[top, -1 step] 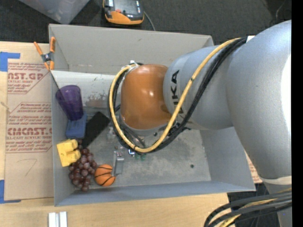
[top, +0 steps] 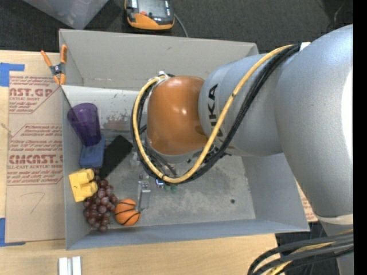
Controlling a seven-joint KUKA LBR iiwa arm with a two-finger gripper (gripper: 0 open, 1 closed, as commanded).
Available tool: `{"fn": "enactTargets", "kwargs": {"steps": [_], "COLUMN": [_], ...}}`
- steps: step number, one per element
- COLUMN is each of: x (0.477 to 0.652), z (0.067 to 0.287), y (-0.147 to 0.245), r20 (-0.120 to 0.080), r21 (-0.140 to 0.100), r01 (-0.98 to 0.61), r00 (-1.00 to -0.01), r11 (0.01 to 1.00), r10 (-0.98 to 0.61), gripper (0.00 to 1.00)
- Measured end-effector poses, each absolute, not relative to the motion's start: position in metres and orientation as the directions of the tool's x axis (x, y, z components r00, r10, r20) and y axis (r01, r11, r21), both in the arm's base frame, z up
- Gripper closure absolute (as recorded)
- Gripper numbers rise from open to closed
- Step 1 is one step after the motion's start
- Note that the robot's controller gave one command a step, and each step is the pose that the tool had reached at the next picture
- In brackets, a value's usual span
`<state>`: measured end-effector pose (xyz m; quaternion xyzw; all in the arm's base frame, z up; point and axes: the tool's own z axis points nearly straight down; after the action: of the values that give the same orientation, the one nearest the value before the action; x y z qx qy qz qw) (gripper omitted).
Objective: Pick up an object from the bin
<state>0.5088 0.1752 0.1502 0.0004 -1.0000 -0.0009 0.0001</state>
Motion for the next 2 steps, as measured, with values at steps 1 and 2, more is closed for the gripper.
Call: {"fn": "enactTargets", "kwargs": {"steps": [1, 2], "x": [0.486, 0.483], "z": [0.074, 0.116], "y": [0.207, 0.237], "r20": [0.005, 0.003], "r21": [-0.002, -0.01], "r01": [-0.497, -0.671], "r00": [-0.868, -0.742], "r11": [0.868, 0.742], "r10": [-0.497, -0.671], "gripper": [0.0, 0.0]}}
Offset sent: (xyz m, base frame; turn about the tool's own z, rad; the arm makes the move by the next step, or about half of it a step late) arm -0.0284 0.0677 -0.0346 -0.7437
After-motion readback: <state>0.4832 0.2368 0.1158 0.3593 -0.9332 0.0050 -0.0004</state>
